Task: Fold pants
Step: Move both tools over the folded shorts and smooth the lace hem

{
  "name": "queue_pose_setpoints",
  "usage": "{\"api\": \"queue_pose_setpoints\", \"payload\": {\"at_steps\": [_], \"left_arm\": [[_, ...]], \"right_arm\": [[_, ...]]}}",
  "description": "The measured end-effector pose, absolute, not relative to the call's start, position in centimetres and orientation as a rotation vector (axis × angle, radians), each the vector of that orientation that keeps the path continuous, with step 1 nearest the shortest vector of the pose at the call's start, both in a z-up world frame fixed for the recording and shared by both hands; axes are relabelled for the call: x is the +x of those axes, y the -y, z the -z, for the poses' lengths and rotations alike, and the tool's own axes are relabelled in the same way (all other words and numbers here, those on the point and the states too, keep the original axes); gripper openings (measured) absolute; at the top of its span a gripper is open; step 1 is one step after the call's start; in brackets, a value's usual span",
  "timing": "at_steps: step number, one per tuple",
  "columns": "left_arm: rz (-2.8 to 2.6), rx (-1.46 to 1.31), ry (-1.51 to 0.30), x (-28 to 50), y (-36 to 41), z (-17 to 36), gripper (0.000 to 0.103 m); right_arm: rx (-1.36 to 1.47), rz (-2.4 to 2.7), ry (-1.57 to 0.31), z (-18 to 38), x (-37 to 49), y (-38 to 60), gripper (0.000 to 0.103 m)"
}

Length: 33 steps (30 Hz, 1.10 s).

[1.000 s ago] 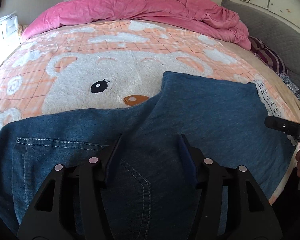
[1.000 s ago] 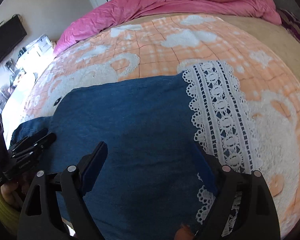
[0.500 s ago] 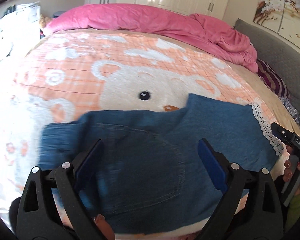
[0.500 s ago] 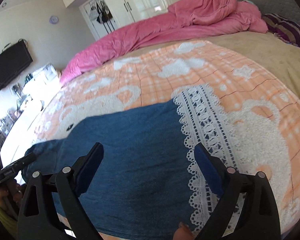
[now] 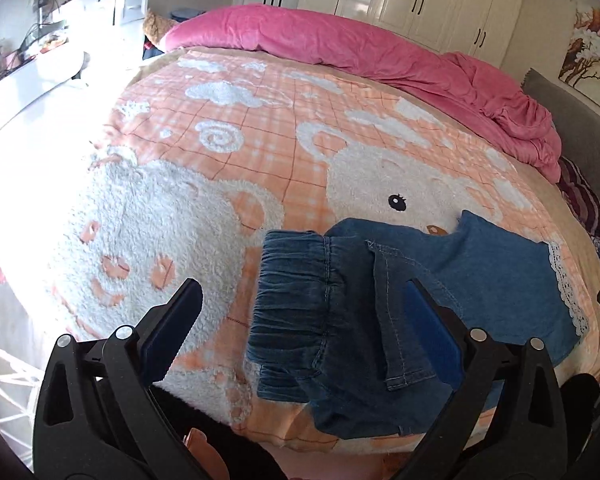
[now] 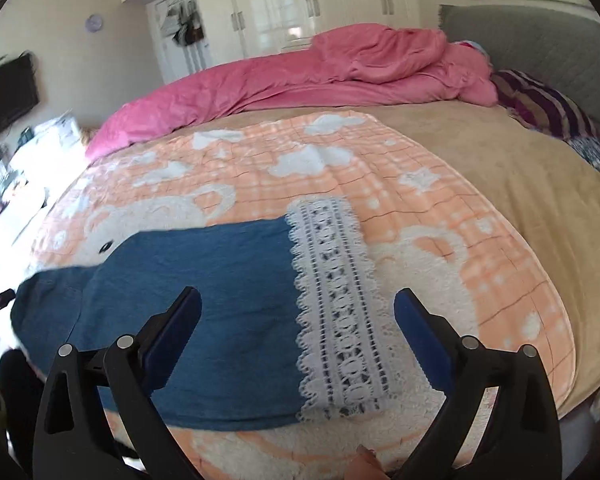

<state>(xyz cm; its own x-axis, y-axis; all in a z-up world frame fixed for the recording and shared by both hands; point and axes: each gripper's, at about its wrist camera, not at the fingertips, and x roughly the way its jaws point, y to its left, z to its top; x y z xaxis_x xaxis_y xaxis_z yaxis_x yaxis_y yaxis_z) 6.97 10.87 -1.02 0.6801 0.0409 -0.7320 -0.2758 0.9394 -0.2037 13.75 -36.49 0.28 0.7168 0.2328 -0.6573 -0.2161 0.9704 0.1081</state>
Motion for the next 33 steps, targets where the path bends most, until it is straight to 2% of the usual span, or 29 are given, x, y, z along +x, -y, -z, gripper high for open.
{"api": "queue_pose_setpoints", "payload": {"at_steps": [5, 9, 11, 14, 22, 33], "left_arm": [[-0.27, -0.268, -0.876, 7.5, -10.4, 3.9, 0.093], [-0.3, -0.33, -0.932, 6.6, -11.7, 6.4, 0.093], [-0.292, -0.332, -0.931, 6.3, -11.9, 6.4, 0.094], [-0.297, -0.312, -0.934, 6.3, -11.7, 6.2, 0.094], [-0.284, -0.231, -0.867, 4.8, -10.3, 2.7, 0.093], [-0.188, -0.187, -0.763, 4.0, -6.7, -2.1, 0.094]], "right_arm": [[-0.066, -0.311, -0.764, 0.4, 13.8, 32.2, 0.097], [-0.065, -0.151, -0.955, 4.7, 15.7, 32.9, 0.097], [0.053, -0.128, -1.013, 6.2, 16.4, 35.2, 0.097], [0.201, -0.175, -0.989, 5.6, 16.3, 37.1, 0.097], [0.244, -0.173, -0.851, 2.8, 13.9, 37.7, 0.097], [0.274, -0.144, -0.762, -0.2, 12.1, 39.2, 0.098]]}}
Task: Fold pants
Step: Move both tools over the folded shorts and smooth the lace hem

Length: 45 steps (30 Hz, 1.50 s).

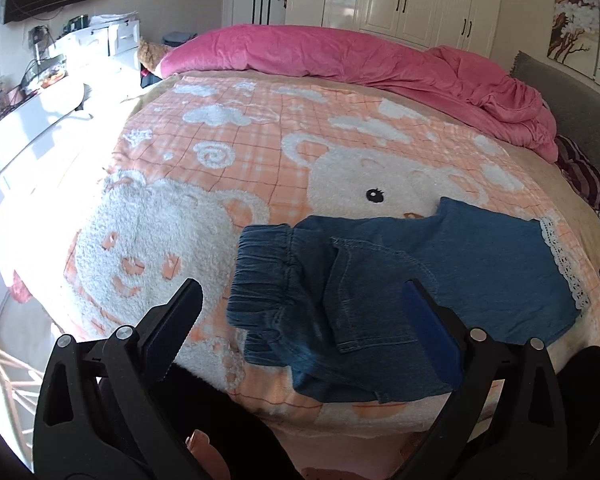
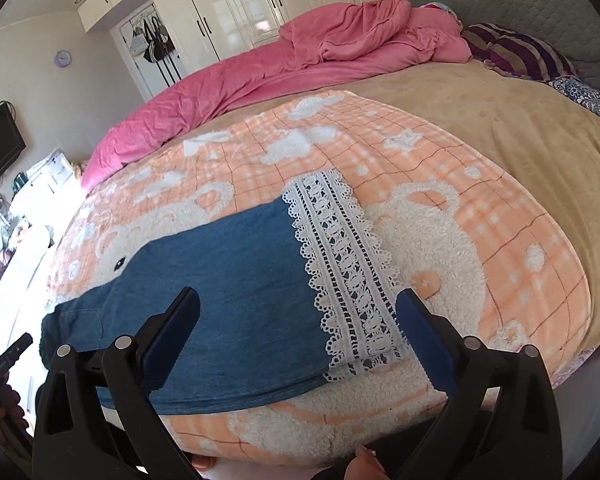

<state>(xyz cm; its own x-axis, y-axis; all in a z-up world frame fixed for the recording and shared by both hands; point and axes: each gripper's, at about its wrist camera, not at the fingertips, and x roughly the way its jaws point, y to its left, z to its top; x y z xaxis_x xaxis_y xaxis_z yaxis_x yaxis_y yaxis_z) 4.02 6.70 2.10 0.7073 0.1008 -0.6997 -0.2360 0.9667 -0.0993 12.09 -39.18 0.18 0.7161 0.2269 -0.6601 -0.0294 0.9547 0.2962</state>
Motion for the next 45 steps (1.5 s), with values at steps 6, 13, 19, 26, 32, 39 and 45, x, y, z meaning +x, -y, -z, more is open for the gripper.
{"api": "queue_pose_setpoints", "payload": {"at_steps": [6, 13, 19, 26, 32, 39, 45], "left_arm": [[-0.136, -0.163, -0.738, 4.3, -4.5, -3.4, 0.094], [-0.065, -0.129, -0.742, 6.6, -0.8, -3.8, 0.094], [0.025, -0.088, -0.746, 9.2, 3.4, -4.3, 0.094], [0.149, -0.007, -0.759, 12.7, 9.4, -5.0, 0.094], [0.25, 0.061, -0.799, 16.0, 14.2, -4.1, 0.094], [0.354, 0.084, -0.9, 19.6, 18.3, -1.6, 0.094], [0.459, 0.072, -0.937, 23.0, 20.4, -0.5, 0.094]], "right_arm": [[0.286, -0.126, -0.715, -1.4, 11.2, 40.0, 0.098], [0.295, -0.126, -0.689, -1.7, 10.7, 40.4, 0.098], [0.344, -0.097, -0.683, -1.4, 10.4, 42.1, 0.098], [0.407, -0.056, -0.685, -0.6, 10.0, 44.6, 0.098], [0.468, -0.063, -0.736, 1.2, 10.6, 45.5, 0.098], [0.548, -0.12, -0.825, 4.0, 11.8, 43.7, 0.098], [0.529, -0.082, -0.872, 5.1, 12.2, 43.0, 0.098]]}}
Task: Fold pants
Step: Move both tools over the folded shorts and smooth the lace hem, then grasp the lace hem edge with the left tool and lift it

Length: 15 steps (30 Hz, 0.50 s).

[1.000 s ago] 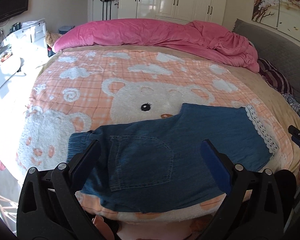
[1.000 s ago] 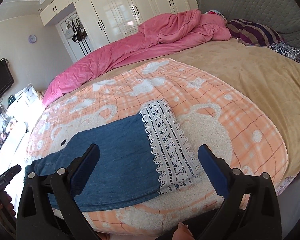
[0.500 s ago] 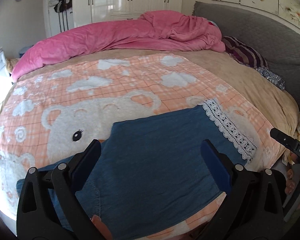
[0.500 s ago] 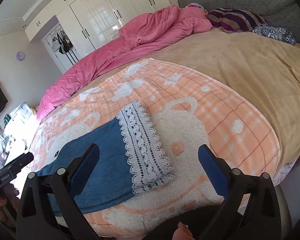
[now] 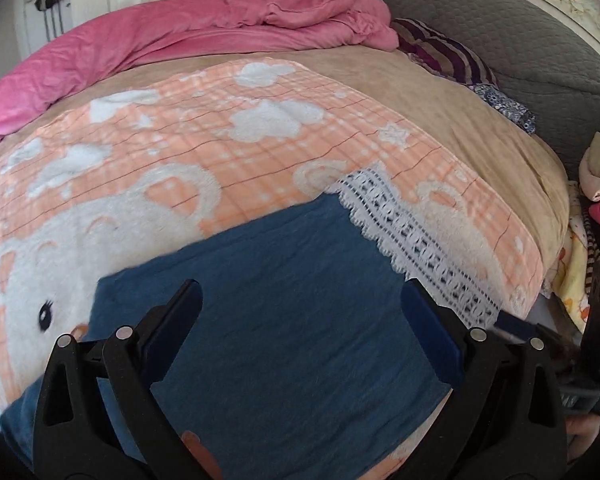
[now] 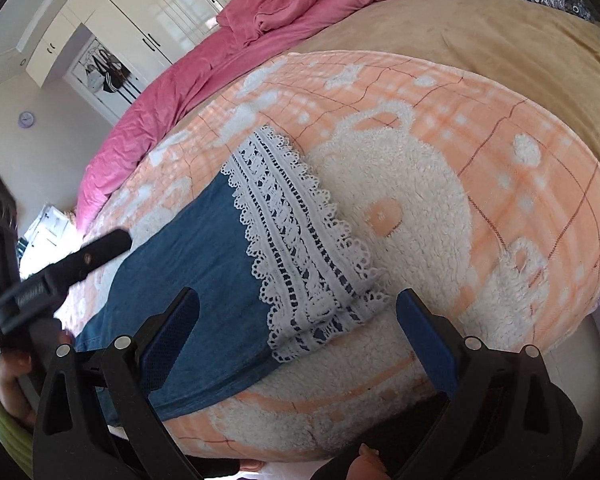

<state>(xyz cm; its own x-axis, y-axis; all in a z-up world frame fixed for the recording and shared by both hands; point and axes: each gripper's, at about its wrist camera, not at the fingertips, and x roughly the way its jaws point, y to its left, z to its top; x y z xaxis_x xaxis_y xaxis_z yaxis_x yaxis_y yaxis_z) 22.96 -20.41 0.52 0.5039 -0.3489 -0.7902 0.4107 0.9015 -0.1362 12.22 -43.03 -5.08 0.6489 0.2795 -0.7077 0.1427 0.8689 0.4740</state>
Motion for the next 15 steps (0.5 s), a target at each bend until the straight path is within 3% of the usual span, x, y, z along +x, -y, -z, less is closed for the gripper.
{"api": "queue_pose_setpoints", "payload": {"at_steps": [9, 10, 11, 13, 15], "left_arm": [[0.573, 0.135, -0.956, 30.0, 24.5, 1.0, 0.094], [0.591, 0.125, -0.961, 30.6, 24.7, 1.5, 0.094], [0.597, 0.116, -0.977, 31.3, 24.8, 2.0, 0.094], [0.598, 0.092, -1.011, 32.5, 25.1, 3.0, 0.093], [0.629, 0.045, -1.038, 33.5, 25.2, 3.8, 0.092]], "right_arm": [[0.496, -0.124, -0.907, 5.8, 13.1, 42.5, 0.098], [0.498, -0.129, -0.904, 5.9, 13.1, 42.6, 0.094], [0.497, -0.133, -0.9, 5.9, 13.1, 42.6, 0.078], [0.505, -0.143, -0.904, 6.0, 13.1, 42.7, 0.059], [0.541, -0.173, -0.885, 6.0, 13.1, 43.0, 0.05]]}}
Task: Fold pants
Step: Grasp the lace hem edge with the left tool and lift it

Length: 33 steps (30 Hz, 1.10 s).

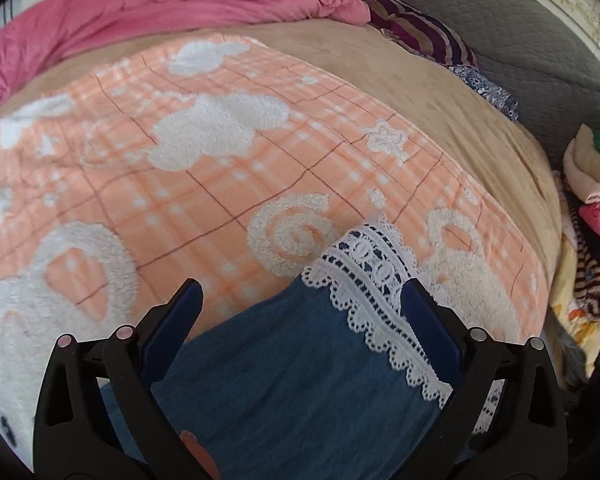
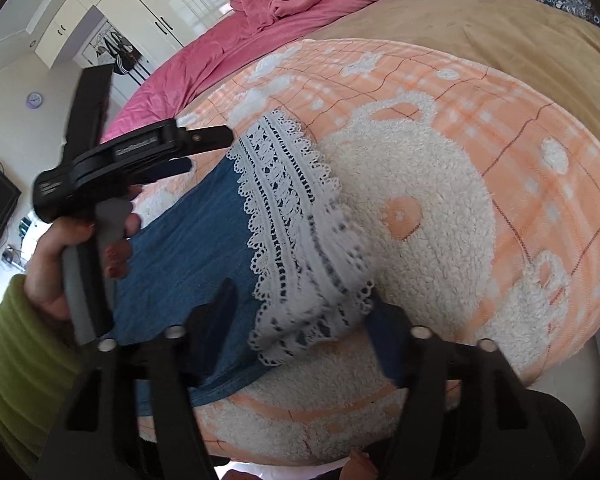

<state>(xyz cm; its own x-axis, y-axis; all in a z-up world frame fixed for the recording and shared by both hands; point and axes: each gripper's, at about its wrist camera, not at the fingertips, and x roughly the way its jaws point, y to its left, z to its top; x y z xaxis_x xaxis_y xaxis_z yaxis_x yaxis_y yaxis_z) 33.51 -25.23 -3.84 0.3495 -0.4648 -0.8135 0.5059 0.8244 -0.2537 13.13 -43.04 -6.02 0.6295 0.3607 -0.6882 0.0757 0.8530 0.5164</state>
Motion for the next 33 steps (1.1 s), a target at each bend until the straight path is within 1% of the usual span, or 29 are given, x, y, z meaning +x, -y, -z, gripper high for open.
{"api": "queue_pose_setpoints", "payload": {"at_steps": [1, 3, 5, 10, 12, 13, 14, 15, 16, 23, 24, 25, 26, 27, 28, 29, 31, 33], "left_arm": [[0.647, 0.019, -1.054, 34.0, 25.3, 4.3, 0.091], [0.682, -0.007, -1.084, 34.9, 25.6, 5.3, 0.076], [0.693, -0.01, -1.11, 35.5, 25.9, 6.1, 0.075], [0.782, -0.091, -1.117, 36.2, 25.9, 6.5, 0.075], [0.814, -0.109, -1.113, 36.3, 25.9, 6.6, 0.075], [0.83, -0.121, -1.117, 36.2, 26.0, 6.7, 0.075], [0.85, -0.127, -1.118, 36.1, 26.0, 6.8, 0.069], [0.873, -0.13, -1.114, 35.9, 26.1, 6.8, 0.06], [0.901, -0.135, -1.117, 35.8, 26.3, 6.8, 0.058], [0.909, -0.096, -1.104, 34.7, 27.4, 7.2, 0.057], [0.904, -0.099, -1.108, 34.8, 27.4, 7.2, 0.051], [0.89, -0.095, -1.113, 34.8, 27.5, 7.1, 0.047], [0.884, -0.094, -1.116, 34.8, 27.4, 7.1, 0.037], [0.881, -0.09, -1.115, 34.7, 27.5, 6.9, 0.03], [0.875, -0.083, -1.114, 34.6, 27.5, 6.8, 0.028], [0.87, -0.076, -1.109, 34.5, 27.6, 6.7, 0.023], [0.847, -0.044, -1.089, 34.2, 27.6, 6.4, 0.02], [0.831, -0.052, -1.059, 33.9, 27.2, 5.9, 0.018]], "right_arm": [[0.555, -0.189, -0.878, 6.0, 13.3, 43.0, 0.042], [0.553, -0.19, -0.886, 6.1, 13.7, 42.9, 0.042], [0.563, -0.179, -0.878, 6.3, 14.0, 42.9, 0.044], [0.574, -0.184, -0.862, 6.3, 14.6, 42.8, 0.044], [0.581, -0.201, -0.853, 6.2, 14.6, 42.8, 0.041], [0.586, -0.211, -0.85, 6.1, 14.6, 42.8, 0.037], [0.587, -0.219, -0.845, 6.1, 14.6, 42.8, 0.037], [0.586, -0.22, -0.844, 6.0, 14.6, 42.7, 0.037], [0.587, -0.22, -0.845, 6.1, 14.7, 42.7, 0.037], [0.584, -0.222, -0.846, 6.4, 15.6, 42.5, 0.037], [0.58, -0.223, -0.844, 6.3, 15.6, 42.4, 0.036], [0.575, -0.225, -0.842, 6.3, 15.6, 42.4, 0.032], [0.573, -0.226, -0.842, 6.4, 15.7, 42.3, 0.03], [0.573, -0.227, -0.839, 6.3, 15.7, 42.3, 0.03], [0.575, -0.232, -0.836, 6.3, 15.7, 42.3, 0.027], [0.577, -0.238, -0.832, 6.3, 15.7, 42.3, 0.026], [0.58, -0.271, -0.815, 6.1, 15.7, 42.1, 0.023], [0.574, -0.306, -0.793, 5.8, 15.6, 41.8, 0.022]]}}
